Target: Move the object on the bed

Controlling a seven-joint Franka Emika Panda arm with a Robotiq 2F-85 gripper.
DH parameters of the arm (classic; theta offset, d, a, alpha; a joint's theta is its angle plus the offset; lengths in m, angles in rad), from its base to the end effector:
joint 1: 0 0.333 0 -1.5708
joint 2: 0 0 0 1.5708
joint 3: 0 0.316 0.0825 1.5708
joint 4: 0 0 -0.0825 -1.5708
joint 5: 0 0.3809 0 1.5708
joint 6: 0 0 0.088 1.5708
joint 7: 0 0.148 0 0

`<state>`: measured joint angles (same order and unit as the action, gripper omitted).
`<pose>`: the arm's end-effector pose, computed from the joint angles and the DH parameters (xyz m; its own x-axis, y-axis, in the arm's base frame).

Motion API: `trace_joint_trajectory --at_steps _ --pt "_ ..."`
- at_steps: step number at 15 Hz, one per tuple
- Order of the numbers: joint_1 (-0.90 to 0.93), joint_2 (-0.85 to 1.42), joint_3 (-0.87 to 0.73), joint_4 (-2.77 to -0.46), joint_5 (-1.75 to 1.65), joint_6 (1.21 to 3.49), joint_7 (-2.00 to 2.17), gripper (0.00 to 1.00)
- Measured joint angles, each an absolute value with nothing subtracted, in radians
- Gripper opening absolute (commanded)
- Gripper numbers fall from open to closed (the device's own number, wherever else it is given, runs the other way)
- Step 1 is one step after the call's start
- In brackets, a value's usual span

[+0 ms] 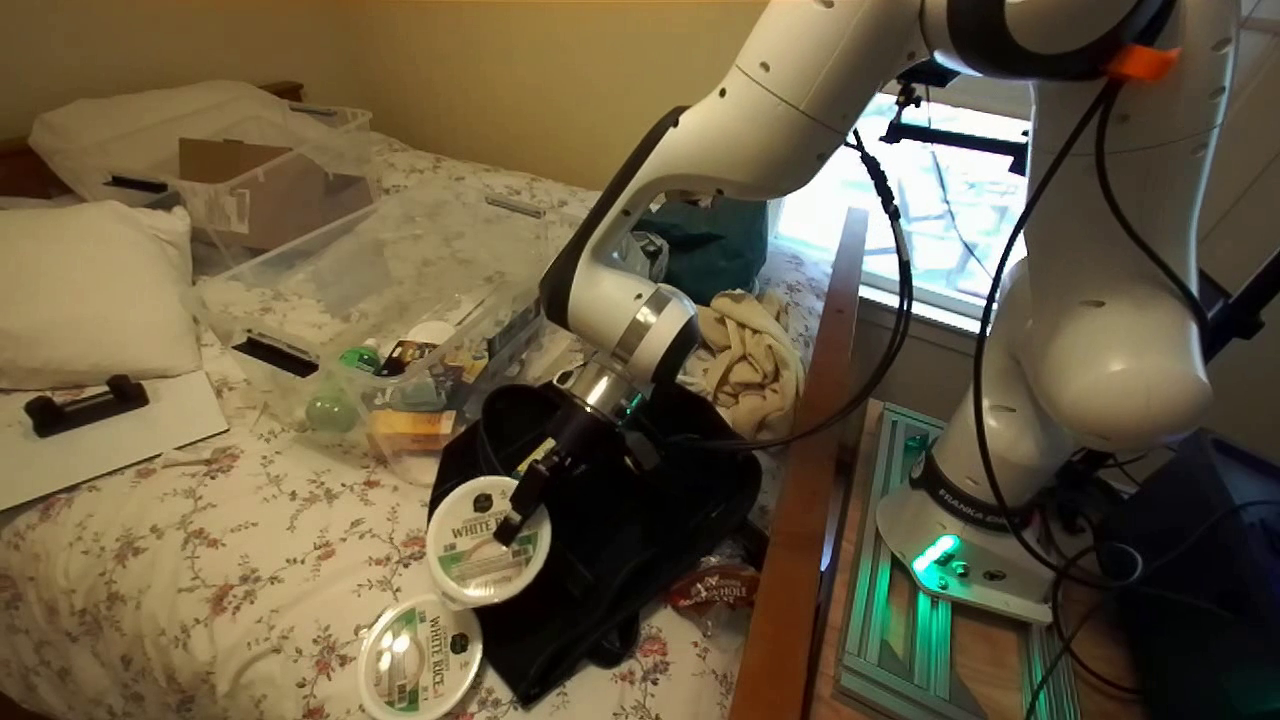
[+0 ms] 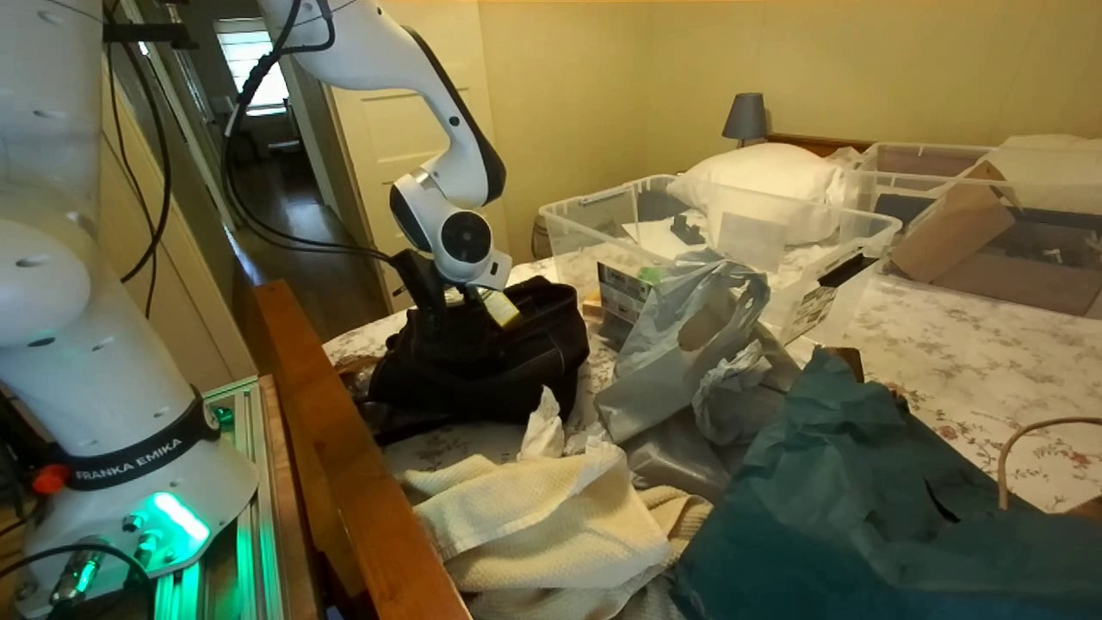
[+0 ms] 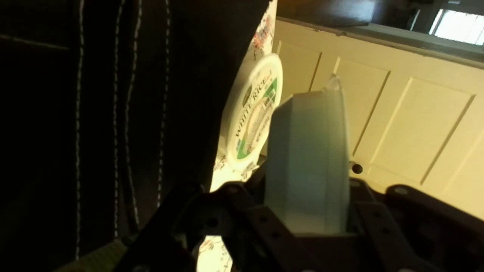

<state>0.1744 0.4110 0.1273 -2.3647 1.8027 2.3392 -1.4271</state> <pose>0.4488 0.1920 0.1161 0.9722 -0.0596 0.2262 0.1513 -0.5774 -0.8023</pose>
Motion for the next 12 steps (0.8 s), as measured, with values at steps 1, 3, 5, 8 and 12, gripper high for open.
trace_joint_trajectory --at_steps 1,3,5,8,12 --pt "0.176 0.399 0.127 -2.366 1.802 2.334 -1.437 0.08" --pt "0.176 0.378 0.124 -2.366 1.801 2.32 -1.452 0.08" --pt "0.172 0.357 0.113 -2.367 1.798 2.289 -1.453 0.08" --pt "0.161 0.326 0.089 -2.367 1.795 2.233 -1.453 0.08" --pt "0.146 0.301 0.068 -2.367 1.793 2.198 -1.453 0.32"
